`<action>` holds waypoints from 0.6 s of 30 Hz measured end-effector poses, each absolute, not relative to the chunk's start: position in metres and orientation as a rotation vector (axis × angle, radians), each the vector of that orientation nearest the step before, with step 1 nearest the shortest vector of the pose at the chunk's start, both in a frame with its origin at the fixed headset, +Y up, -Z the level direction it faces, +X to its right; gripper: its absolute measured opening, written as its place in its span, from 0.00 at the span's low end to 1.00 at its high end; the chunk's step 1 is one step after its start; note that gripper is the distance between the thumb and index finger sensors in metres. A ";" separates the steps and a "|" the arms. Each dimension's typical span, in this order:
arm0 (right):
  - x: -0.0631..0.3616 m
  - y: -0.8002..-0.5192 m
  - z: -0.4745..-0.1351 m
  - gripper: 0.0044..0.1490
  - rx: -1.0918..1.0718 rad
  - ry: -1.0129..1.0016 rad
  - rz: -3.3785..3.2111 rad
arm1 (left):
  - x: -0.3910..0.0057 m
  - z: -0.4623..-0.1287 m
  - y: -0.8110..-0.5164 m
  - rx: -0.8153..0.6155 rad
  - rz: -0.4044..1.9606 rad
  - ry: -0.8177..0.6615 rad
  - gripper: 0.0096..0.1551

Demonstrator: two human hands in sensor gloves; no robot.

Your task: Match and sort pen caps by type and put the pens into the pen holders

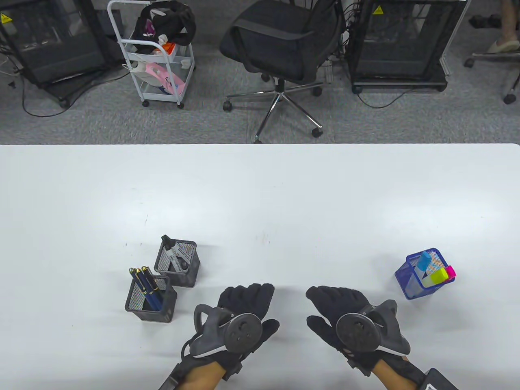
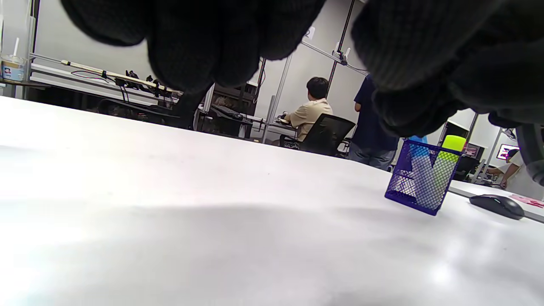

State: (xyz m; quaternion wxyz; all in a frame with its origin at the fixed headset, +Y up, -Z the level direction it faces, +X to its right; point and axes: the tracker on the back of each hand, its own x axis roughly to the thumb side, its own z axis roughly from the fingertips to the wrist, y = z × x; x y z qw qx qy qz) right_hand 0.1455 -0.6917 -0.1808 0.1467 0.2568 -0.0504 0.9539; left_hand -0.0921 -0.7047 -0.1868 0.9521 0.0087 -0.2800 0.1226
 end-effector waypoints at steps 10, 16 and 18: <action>0.136 -0.698 -0.184 0.45 0.695 -0.171 2.783 | -0.108 -0.190 -0.706 0.035 0.253 -0.587 0.47; 0.149 -0.704 -0.192 0.45 0.627 -0.133 2.792 | -0.108 -0.191 -0.704 0.046 0.243 -0.598 0.47; 0.148 -0.704 -0.192 0.45 0.634 -0.134 2.796 | -0.107 -0.190 -0.705 0.043 0.245 -0.601 0.47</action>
